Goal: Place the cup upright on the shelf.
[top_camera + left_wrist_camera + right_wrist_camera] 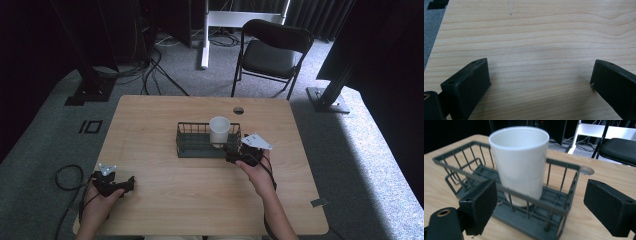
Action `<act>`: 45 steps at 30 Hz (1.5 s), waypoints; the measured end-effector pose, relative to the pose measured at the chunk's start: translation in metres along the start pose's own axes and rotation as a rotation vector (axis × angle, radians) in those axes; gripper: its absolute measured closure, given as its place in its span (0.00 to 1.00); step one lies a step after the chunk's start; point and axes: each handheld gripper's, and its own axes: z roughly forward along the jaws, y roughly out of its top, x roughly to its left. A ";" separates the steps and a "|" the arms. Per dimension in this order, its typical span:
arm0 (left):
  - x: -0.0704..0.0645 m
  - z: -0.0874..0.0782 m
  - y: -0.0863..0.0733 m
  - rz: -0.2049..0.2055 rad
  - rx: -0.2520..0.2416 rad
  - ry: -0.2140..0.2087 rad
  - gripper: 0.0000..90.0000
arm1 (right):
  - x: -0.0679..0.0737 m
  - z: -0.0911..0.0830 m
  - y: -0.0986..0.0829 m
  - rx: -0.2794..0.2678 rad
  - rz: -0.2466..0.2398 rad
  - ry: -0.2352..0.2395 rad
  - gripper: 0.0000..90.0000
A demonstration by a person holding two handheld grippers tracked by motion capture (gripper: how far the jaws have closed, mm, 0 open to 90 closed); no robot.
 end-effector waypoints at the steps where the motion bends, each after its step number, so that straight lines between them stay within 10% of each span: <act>1: 0.000 0.000 0.000 0.000 0.000 0.000 0.03 | -0.001 -0.001 -0.002 0.006 -0.006 0.001 0.13; 45: 0.000 0.000 0.000 0.000 0.000 0.000 0.03 | -0.078 -0.063 -0.093 0.188 0.146 -0.147 0.13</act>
